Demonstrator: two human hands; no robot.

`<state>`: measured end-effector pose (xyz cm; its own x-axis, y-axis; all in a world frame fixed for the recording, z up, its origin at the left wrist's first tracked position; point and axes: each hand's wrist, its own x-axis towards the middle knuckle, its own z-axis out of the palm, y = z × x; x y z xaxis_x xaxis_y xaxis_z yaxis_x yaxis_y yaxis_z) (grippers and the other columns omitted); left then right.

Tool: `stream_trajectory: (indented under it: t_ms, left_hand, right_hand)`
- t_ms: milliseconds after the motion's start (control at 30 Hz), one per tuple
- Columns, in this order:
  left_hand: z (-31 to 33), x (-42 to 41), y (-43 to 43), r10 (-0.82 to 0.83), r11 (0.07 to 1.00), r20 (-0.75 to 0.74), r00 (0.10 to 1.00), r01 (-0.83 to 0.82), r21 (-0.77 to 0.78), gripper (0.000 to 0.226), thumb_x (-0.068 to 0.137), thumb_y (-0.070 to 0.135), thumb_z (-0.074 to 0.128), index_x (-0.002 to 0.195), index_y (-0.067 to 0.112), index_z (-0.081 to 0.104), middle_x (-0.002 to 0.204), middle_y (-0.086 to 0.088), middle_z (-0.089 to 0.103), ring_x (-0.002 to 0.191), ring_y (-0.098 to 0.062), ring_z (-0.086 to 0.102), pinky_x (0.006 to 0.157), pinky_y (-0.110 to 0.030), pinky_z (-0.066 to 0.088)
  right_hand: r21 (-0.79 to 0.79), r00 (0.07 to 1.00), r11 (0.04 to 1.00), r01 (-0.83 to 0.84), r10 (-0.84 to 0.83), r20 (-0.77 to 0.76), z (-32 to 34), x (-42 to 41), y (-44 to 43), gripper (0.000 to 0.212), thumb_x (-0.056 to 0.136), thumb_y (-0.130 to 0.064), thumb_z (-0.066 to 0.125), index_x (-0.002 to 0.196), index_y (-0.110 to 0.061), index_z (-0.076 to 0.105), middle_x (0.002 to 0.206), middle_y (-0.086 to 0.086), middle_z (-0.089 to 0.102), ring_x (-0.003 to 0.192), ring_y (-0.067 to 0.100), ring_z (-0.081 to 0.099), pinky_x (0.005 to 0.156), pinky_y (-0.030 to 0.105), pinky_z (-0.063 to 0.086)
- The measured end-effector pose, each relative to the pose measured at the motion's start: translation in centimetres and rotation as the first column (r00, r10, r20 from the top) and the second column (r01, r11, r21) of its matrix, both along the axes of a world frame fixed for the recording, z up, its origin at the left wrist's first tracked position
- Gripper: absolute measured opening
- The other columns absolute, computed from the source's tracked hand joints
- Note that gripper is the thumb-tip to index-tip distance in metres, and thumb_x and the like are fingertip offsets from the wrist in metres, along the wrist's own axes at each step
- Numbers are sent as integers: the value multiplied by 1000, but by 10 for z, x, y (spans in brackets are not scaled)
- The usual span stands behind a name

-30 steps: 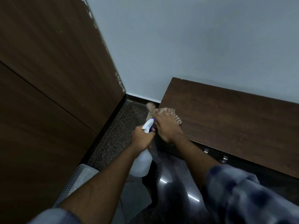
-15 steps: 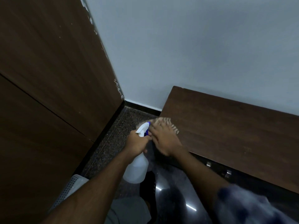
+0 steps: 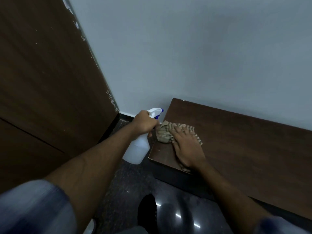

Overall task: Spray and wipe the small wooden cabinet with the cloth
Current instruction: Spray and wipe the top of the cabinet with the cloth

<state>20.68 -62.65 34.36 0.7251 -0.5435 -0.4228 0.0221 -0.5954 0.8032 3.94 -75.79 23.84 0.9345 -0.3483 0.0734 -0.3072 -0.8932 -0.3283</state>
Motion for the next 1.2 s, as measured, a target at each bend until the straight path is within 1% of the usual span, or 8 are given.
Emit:
stream_trajectory:
  t_ms: [200,367,567,633,767,967,1133,1200]
  left_hand:
    - [-18,3,-12,-17,1000,-40,999,16,-22,15,84,6,70,98,2,76,93,-12,79,55,-33,59,58,-42,53]
    - [-1,-1,-18,-33,999,-27,999,32,-19,32,69,12,68,98,5,77,76,-12,78,52,-34,59,60,-40,51]
    - [4,-9,-29,-79,994,-4,997,79,-75,42,60,12,69,101,13,77,98,-22,77,93,-65,65,71,-58,57]
    - [13,-18,-39,-112,990,2,994,111,-82,37,63,9,67,96,22,77,97,-22,78,85,-62,68,79,-61,58]
    - [30,-40,-63,-233,972,1,973,233,-33,45,84,1,63,120,28,70,84,-13,79,48,-33,58,54,-32,52]
    - [34,-92,-109,-343,938,-27,939,341,-68,24,91,0,58,99,19,71,99,-11,79,63,-39,60,57,-34,52]
    - [35,-140,-153,-414,910,-84,906,411,-54,22,91,2,57,105,7,73,98,-12,80,50,-31,58,55,-33,51]
    - [36,-156,-168,-441,897,-100,892,438,-55,21,91,3,57,103,6,74,98,-11,80,46,-29,56,56,-33,51]
  right_hand:
    - [81,884,881,466,-460,-81,11,83,-78,56,103,-38,37,155,-17,35,161,14,33,150,37,25,123,51,14]
    - [-7,992,992,-123,123,-35,4,97,-33,41,99,-42,43,129,-20,59,143,7,54,136,33,43,118,50,28]
    - [-35,997,997,68,-70,-45,13,113,-83,57,103,-41,42,156,-21,38,164,7,32,151,32,26,126,49,10]
    - [-12,998,998,54,-54,-16,16,92,-73,57,102,-41,41,156,-22,38,163,7,33,150,33,28,125,50,13]
    - [-18,1000,1000,6,-7,-18,10,-6,-86,53,104,-46,35,154,-30,40,163,2,34,150,27,29,125,47,18]
    - [-68,818,818,572,-575,-36,14,-123,-206,62,96,-48,33,148,-18,48,153,14,47,140,36,42,119,49,28]
    - [-80,936,942,326,-333,-112,11,-166,-166,60,100,-48,35,154,-24,41,160,6,38,147,31,32,122,49,24]
    - [-92,916,915,394,-398,-42,11,-209,-184,53,100,-42,41,150,-26,45,156,7,45,143,30,38,120,48,28]
